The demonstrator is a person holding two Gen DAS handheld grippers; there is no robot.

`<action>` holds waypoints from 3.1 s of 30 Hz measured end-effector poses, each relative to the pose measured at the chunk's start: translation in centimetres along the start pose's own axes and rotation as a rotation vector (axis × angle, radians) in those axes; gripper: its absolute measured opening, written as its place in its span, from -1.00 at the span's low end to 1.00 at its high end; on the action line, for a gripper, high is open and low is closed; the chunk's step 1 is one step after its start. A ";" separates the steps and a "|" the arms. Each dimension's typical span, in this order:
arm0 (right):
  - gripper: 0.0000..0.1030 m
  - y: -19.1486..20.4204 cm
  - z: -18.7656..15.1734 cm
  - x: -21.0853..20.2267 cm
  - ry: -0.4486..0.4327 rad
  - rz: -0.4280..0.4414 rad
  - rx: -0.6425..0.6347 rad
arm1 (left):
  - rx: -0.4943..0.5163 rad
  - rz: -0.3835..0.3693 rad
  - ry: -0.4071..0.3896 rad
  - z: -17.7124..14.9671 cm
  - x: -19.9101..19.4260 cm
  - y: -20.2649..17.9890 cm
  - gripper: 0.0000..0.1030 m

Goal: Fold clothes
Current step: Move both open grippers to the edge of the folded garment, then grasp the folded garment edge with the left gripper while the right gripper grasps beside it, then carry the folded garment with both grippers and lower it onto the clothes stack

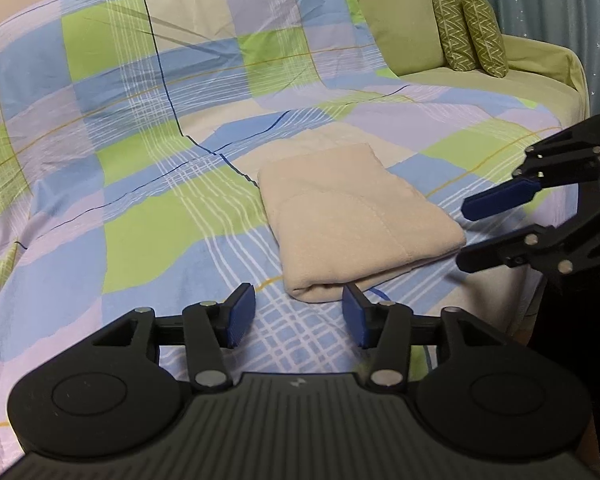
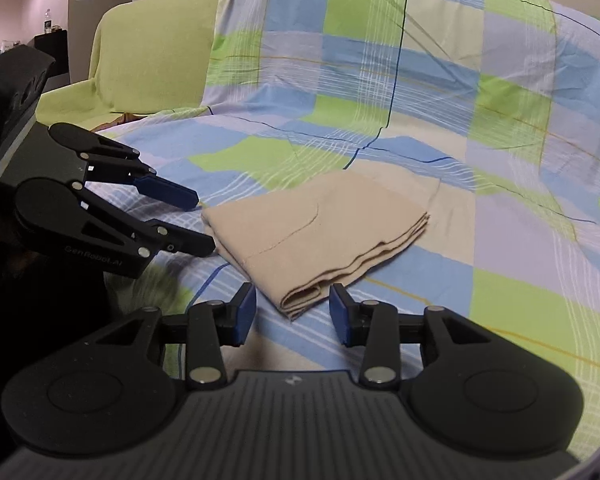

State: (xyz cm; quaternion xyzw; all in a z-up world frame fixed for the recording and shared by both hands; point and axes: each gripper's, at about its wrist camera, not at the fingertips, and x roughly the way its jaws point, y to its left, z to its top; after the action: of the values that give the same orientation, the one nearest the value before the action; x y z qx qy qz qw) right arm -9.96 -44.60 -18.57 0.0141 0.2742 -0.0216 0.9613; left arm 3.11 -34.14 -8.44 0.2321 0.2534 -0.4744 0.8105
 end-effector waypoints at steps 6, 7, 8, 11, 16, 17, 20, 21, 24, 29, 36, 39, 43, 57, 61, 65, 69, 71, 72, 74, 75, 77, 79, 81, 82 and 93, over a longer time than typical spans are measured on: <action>-0.22 1.6 0.1 -0.3 0.018 -0.046 -0.088 | 0.013 -0.005 -0.001 -0.3 -0.4 -0.2 0.08; -0.22 2.0 0.3 -0.3 0.018 -0.060 -0.120 | 0.012 -0.006 -0.001 -0.3 -0.4 -0.1 0.08; -0.22 2.4 0.6 -0.2 0.020 -0.076 -0.161 | 0.012 -0.007 -0.001 -0.3 -0.4 -0.1 0.09; -0.22 3.7 1.4 0.4 0.033 -0.113 -0.287 | 0.011 -0.008 -0.008 -0.5 -0.7 0.0 0.12; -0.21 5.4 1.8 2.5 0.094 -0.148 -0.492 | 0.047 -0.016 -0.037 -0.8 -1.4 0.1 0.19; -0.21 5.7 1.7 3.2 0.117 -0.157 -0.551 | 0.070 -0.019 -0.050 -0.9 -1.7 0.1 0.24; -0.19 6.4 1.3 4.5 0.147 -0.173 -0.677 | 0.143 -0.025 -0.069 -1.3 -1.9 0.0 0.26; -0.16 6.8 1.2 4.8 0.150 -0.181 -0.722 | 0.178 -0.020 -0.075 -1.4 -1.9 -0.2 0.26; -0.15 8.0 1.0 5.7 0.149 -0.208 -0.906 | 0.266 -0.007 -0.086 -1.6 -1.7 -0.8 0.27; -0.15 8.0 1.6 6.2 0.127 -0.258 -0.987 | 0.502 0.026 -0.125 -2.1 -0.9 -2.7 0.30; -0.61 8.2 0.5 6.8 0.105 -0.262 -1.069 | 0.789 0.102 -0.196 -2.6 1.2 -5.0 0.31; -0.82 8.2 1.0 6.5 0.100 -0.260 -1.045 | 0.869 0.115 -0.213 -2.5 2.0 -5.4 0.31; -0.85 7.8 3.3 5.2 0.090 -0.273 -0.942 | 0.960 0.117 -0.233 -2.0 2.8 -5.8 -0.02; -0.86 7.7 3.1 -7.6 0.075 -0.446 -0.651 | 1.055 -0.113 -0.428 4.3 -4.5 -12.4 -0.42; -0.86 6.4 0.7 -13.1 0.082 -0.514 -0.564 | 1.111 -0.175 -0.489 6.1 -5.7 -17.8 -0.42; -0.86 4.7 -1.0 -18.1 0.099 -0.598 -0.494 | 1.167 -0.259 -0.581 8.8 -6.2 -23.3 -0.42; -0.86 2.4 -2.3 -22.6 0.126 -0.721 -0.419 | 1.250 -0.353 -0.707 12.8 -5.9 -29.2 -0.42; -0.86 0.5 -3.0 -25.6 0.149 -0.825 -0.375 | 1.287 -0.394 -0.779 15.3 -5.7 -32.4 -0.42; -0.86 -0.3 -3.2 -26.9 0.158 -0.869 -0.361 | 1.304 -0.410 -0.820 16.6 -5.7 -34.1 -0.42; -0.86 -1.8 -3.5 -29.1 0.174 -0.949 -0.338 | 1.326 -0.433 -0.880 18.4 -5.7 -36.6 -0.42; -0.86 -2.6 -3.5 -30.1 0.185 -0.989 -0.332 | 1.332 -0.451 -0.912 19.5 -5.6 -38.0 -0.42; -0.86 -5.0 -3.6 -33.1 0.217 -1.098 -0.321 | 1.329 -0.524 -1.014 23.6 -5.1 -42.8 -0.42; -0.86 -7.3 -3.9 -35.6 0.251 -1.186 -0.316 | 1.312 -0.578 -1.090 26.7 -4.3 -46.9 -0.42; -0.86 -10.0 -4.3 -38.0 0.298 -1.285 -0.327 | 1.288 -0.623 -1.155 29.4 -3.2 -50.9 -0.42; -0.86 -11.6 -4.6 -39.1 0.331 -1.341 -0.342 | 1.273 -0.649 -1.178 30.7 -2.5 -52.9 -0.42; -0.87 -20.7 -14.5 -36.2 0.580 -1.190 -0.147 | 1.450 -0.847 -0.854 27.4 10.8 -61.9 -0.40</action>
State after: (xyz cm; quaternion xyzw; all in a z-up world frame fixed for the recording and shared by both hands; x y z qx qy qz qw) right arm -49.34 -63.48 -12.13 -0.2001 0.4834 -0.5252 0.6712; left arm -42.02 -85.43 -2.73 0.3751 -0.3588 -0.8165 0.2527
